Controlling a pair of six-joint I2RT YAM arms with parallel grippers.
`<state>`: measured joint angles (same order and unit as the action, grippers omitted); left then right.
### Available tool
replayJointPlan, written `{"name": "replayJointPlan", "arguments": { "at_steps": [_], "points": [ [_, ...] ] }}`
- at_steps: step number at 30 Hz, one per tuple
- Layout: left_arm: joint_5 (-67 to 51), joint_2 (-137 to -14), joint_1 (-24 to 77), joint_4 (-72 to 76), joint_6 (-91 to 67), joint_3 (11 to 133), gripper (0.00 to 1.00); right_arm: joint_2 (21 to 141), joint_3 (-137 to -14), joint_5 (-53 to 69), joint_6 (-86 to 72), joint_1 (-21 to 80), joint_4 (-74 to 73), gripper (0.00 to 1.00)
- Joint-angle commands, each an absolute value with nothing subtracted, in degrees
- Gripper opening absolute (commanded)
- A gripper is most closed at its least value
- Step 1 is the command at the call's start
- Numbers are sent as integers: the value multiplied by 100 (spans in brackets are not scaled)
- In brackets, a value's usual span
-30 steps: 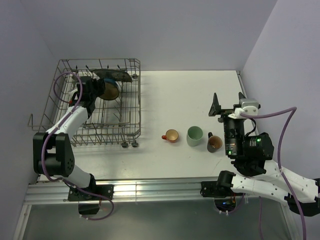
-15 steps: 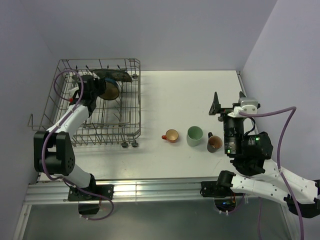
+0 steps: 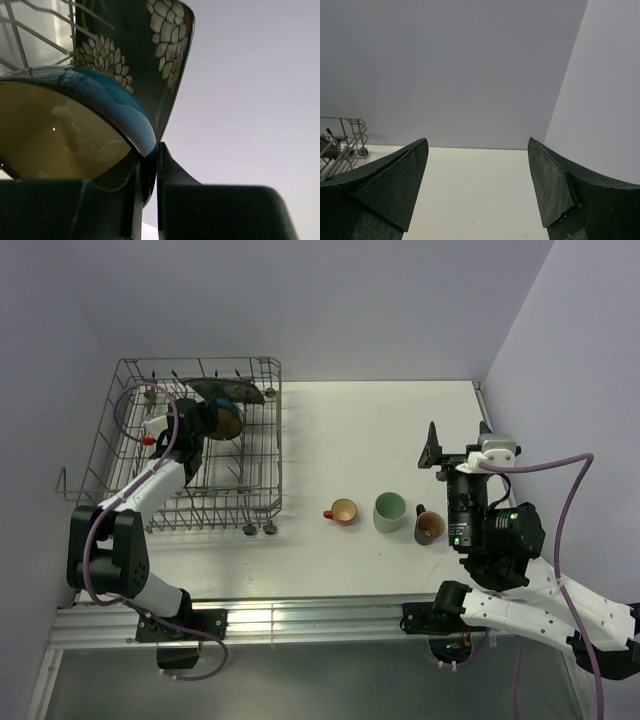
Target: Load the mixed dishes into the dish rack
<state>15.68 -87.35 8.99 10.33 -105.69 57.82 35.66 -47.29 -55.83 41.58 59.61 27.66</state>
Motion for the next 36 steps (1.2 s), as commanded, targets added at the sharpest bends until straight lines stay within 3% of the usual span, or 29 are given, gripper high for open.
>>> {"name": "replayJointPlan", "arguments": {
  "at_steps": [1,7,13,17,22,25,27,28,29,36],
  "points": [
    [1538,-8517,1037,992,-10564,5222,0,3542,-4922,-5493,4052,5898,2716,88],
    [1381,-8279,941,1851,-11293,4167,0,3595,-5001,-5405,3982,5845,2637,88],
    [1187,-8244,897,1758,-11469,4008,1,3639,-5062,-5335,3911,5810,2523,88],
    [1046,-8218,870,1145,-11487,4192,26,3639,-5071,-5300,3815,5801,2461,87],
    [914,-8227,861,870,-11522,4271,37,3630,-5071,-5300,3797,5792,2452,87],
    [923,-8244,835,634,-11435,4412,51,3621,-5071,-5309,3806,5792,2435,87],
    [870,-8288,809,423,-11373,4596,71,3604,-5063,-5317,3771,5783,2400,87],
    [853,-8305,800,283,-11347,4649,94,3595,-5063,-5317,3762,5783,2391,88],
    [826,-8306,791,212,-11321,4736,99,3603,-5054,-5309,3744,5783,2382,87],
    [791,-8253,747,132,-11206,4772,99,3612,-5036,-5256,3735,5783,2382,87]
  ]
}}
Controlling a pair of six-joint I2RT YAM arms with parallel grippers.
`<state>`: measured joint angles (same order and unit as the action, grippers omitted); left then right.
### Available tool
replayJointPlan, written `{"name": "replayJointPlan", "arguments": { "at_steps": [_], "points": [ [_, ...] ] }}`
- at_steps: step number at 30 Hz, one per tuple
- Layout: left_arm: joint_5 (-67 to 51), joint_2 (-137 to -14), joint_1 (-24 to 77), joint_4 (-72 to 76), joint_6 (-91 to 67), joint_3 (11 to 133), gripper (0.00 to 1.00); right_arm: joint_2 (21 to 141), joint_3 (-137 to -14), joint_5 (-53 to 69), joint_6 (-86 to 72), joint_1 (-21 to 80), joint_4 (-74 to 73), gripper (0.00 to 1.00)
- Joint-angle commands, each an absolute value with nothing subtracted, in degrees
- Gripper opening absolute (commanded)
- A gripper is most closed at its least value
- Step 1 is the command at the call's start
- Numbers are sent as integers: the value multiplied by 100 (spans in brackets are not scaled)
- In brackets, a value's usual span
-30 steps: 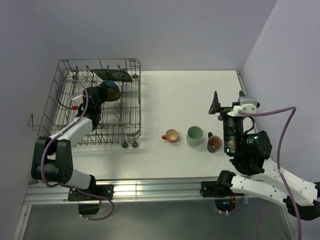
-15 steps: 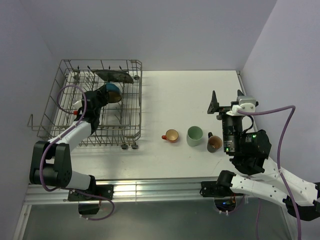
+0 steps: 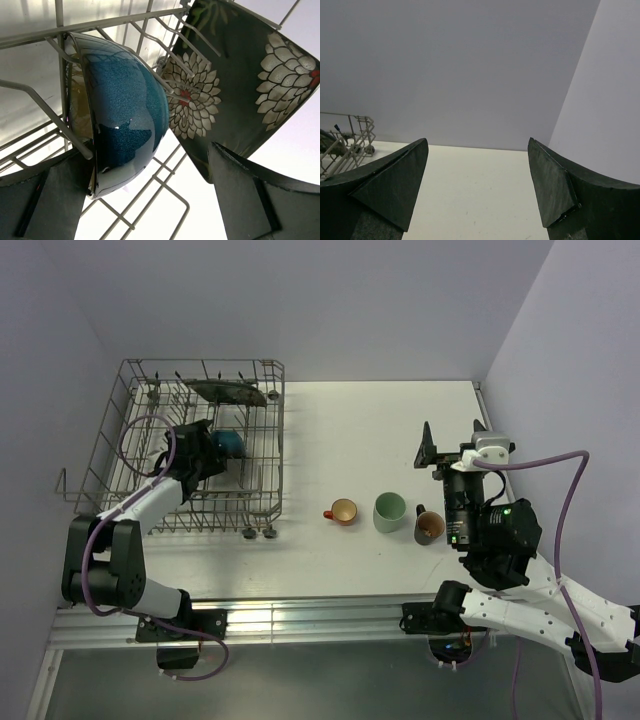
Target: Load the mixed dishes into the dish rack
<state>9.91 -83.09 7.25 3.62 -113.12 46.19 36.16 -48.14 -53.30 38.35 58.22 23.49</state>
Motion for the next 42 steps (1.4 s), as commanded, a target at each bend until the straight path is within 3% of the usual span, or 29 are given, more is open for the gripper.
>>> {"name": "replayJointPlan", "arguments": {
  "at_steps": [1,12,17,25,31,37,42],
  "points": [
    [791,-8244,747,114,-11197,4790,99,3612,-5027,-5256,3727,5783,2382,87],
    [615,-7937,703,-465,-10881,5439,99,3945,-5194,-5256,3525,5678,1900,89],
    [527,-7656,668,-641,-10855,5581,99,4148,-5668,-4466,1973,5002,294,89],
    [-105,-7664,475,-807,-10723,5615,99,4491,-5968,-3718,1125,4368,-536,89],
    [-131,-7962,335,-2914,-10485,6705,99,4421,-5968,-3726,1151,4351,-527,88],
    [-299,-9166,246,-5295,-9528,8769,99,4289,-5819,-3911,1213,4351,-466,88],
    [368,-9291,264,-5783,-8904,9913,99,4420,-5940,-3790,416,4219,-824,90]
  ]
}}
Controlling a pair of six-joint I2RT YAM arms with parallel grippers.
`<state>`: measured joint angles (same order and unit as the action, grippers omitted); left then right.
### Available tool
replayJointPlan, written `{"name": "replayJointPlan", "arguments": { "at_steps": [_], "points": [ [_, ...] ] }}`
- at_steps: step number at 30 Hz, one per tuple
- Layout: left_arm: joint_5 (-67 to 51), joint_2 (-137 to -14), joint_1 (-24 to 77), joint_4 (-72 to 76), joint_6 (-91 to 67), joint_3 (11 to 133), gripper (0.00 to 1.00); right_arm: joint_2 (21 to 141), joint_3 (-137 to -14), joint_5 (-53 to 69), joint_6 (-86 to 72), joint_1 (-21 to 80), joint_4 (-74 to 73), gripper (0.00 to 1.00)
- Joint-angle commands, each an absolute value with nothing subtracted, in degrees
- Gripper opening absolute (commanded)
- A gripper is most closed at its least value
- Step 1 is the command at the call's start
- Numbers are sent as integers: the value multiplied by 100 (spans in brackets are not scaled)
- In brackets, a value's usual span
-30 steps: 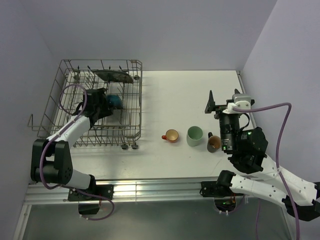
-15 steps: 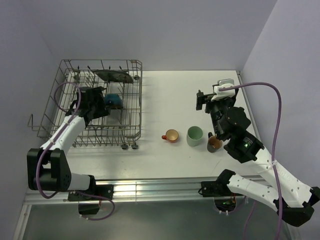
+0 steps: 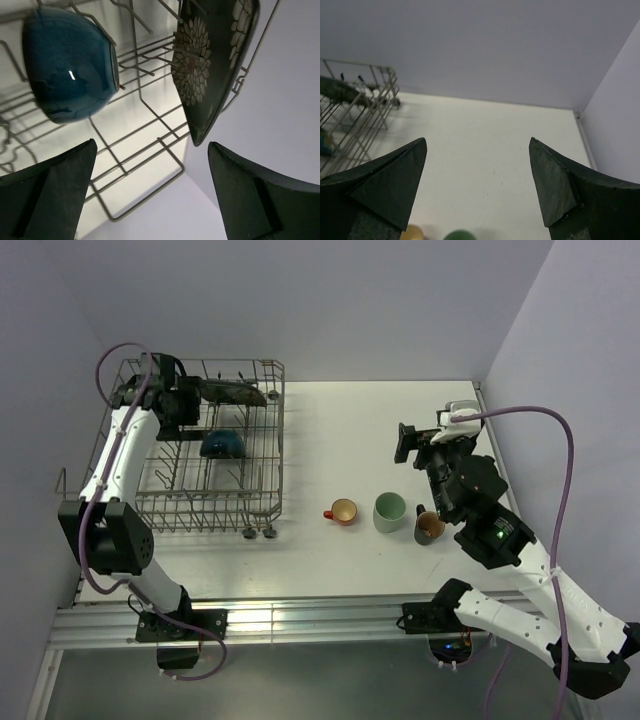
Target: Load the mixed dishes into the dish rack
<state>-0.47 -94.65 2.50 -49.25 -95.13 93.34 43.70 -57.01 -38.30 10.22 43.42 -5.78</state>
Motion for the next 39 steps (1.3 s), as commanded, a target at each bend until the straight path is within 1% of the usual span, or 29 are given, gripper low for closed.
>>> {"name": "replayJointPlan", "arguments": {
  "at_steps": [1,3,4,7,10,12,13,15,17,18,20,21,22,24,26,28,29,30,31,33,35,39],
  "points": [
    [587,-9203,264,-5722,-8816,9958,99,4491,-6081,-3510,143,4019,-1435,91],
    [825,-8869,255,-5520,-8597,10019,99,4876,-6643,-2677,-499,3772,-2054,89],
    [957,-8642,264,-5450,-8404,10002,99,5226,-7036,-2550,-814,3657,-2648,87],
    [1054,-8324,264,-5353,-8254,9871,99,5711,-7522,-2251,-1159,3577,-3564,87],
    [1160,-7807,264,-5335,-7999,9669,99,6125,-7857,-2066,-1474,3498,-4050,85],
    [863,-7542,264,-4845,-7596,9519,99,6170,-7788,-1865,-1687,3244,-4174,84],
    [609,-7280,264,-4547,-6941,9353,99,6222,-7665,-1681,-1888,3130,-4314,84],
    [-23,-7067,325,-3906,-6479,9220,99,6319,-7533,-970,-2030,2797,-4490,83],
    [-158,-6909,448,-3911,-5961,9255,99,6573,-7401,-137,-1934,2751,-4710,77],
    [-367,-6891,448,-3981,-5837,9281,99,6670,-7383,173,-1864,2751,-4789,71],
    [-579,-6716,405,-4008,-5826,9142,99,6846,-7322,604,-1793,2777,-4834,67],
    [-989,-6593,343,-3851,-5914,8932,99,6855,-7278,563,-1802,2864,-4747,66],
    [-1237,-6235,282,-3223,-6246,8347,99,6838,-7225,475,-1837,2891,-4703,66],
    [-1615,-5864,220,-2456,-6599,7511,99,6829,-7216,142,-2073,2883,-4693,66],
    [-1661,-5616,202,-2145,-6777,7339,99,6794,-7190,70,-2127,2856,-4693,66],
    [-1618,-5974,202,-2607,-6253,7925,99,6794,-7128,263,-2127,2856,-4676,66],
    [-1652,-6151,202,-3158,-6032,8197,99,6803,-7111,412,-2092,2856,-4676,66],
    [-1696,-6292,202,-3373,-5873,8635,95,6829,-7102,709,-1996,2856,-4684,65],
    [-1731,-6510,211,-3558,-5636,8805,93,6881,-7075,929,-1917,2865,-4650,65],
    [-1705,-6592,228,-3814,-5485,8956,87,6926,-7101,1160,-1750,2953,-4597,64],
    [-1644,-6487,229,-3692,-5432,8860,86,7075,-7215,950,-1723,3058,-4649,64],
    [-1608,-6451,229,-3734,-5300,8920,84,7390,-7549,1063,-1644,3094,-4667,63]
  ]
}}
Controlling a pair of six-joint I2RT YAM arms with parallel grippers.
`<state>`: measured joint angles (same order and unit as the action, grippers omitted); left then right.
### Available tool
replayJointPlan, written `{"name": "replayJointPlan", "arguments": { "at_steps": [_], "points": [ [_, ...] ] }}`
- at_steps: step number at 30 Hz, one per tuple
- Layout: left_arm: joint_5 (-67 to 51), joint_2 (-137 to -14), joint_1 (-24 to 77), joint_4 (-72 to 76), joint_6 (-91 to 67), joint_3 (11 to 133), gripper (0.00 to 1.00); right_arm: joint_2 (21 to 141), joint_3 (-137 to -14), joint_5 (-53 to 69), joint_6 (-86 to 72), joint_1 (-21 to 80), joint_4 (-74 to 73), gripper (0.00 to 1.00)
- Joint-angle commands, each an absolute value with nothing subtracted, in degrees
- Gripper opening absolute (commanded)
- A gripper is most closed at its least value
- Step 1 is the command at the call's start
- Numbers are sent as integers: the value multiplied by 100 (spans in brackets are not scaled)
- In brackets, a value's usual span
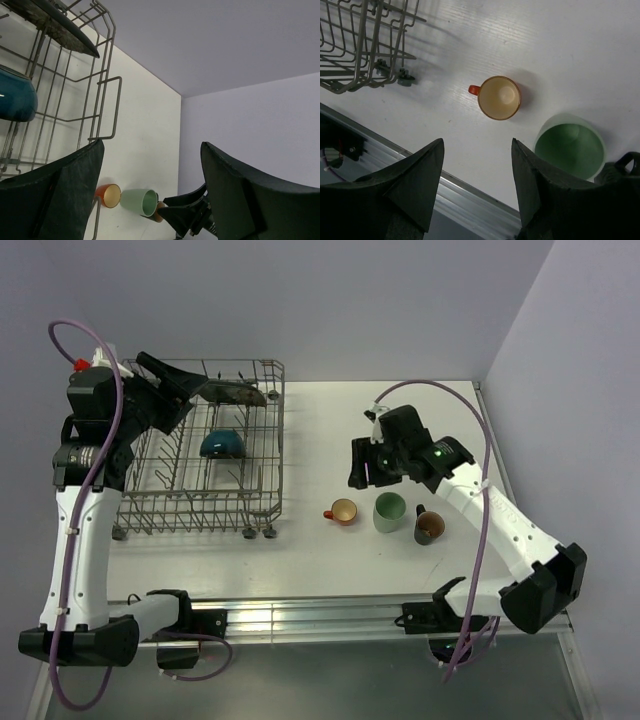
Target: Load the mixed dishes into the dish rack
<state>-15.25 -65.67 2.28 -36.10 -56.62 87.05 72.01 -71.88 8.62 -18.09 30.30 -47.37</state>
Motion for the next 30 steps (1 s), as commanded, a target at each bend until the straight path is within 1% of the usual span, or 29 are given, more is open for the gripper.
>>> {"name": "replayJointPlan", "arguments": {
  "at_steps": [1,4,6,8,10,11,12,17,23,30],
  "points": [
    [-1600,-6564,229,-3814,-5221,8999,83,7479,-7585,1124,-1626,3120,-4676,63],
    [-1617,-6767,229,-4043,-5019,9316,83,7927,-7804,1143,-1451,3392,-4877,61],
    [-1713,-6864,229,-4034,-4922,9439,83,8155,-7892,827,-1380,3698,-4939,61],
    [-1749,-6908,229,-4052,-4869,9518,83,8261,-7866,799,-1423,3762,-4905,60],
    [-1810,-6978,229,-4087,-4782,9624,83,8376,-7735,879,-1529,3762,-4808,56],
    [-1819,-6996,229,-4122,-4738,9668,83,8411,-7700,879,-1573,3762,-4799,52],
    [-1819,-7057,229,-4148,-4668,9772,83,8446,-7604,905,-1565,3770,-4764,50],
    [-1767,-7189,229,-4394,-4474,10037,83,8341,-7225,703,-1661,3762,-4641,45],
    [-1810,-7172,229,-4395,-4377,9914,82,8376,-6750,493,-1784,3771,-4386,44],
    [-1811,-7181,211,-4526,-4254,9967,82,8745,-6847,-183,-1635,3771,-4386,44]
  ]
}}
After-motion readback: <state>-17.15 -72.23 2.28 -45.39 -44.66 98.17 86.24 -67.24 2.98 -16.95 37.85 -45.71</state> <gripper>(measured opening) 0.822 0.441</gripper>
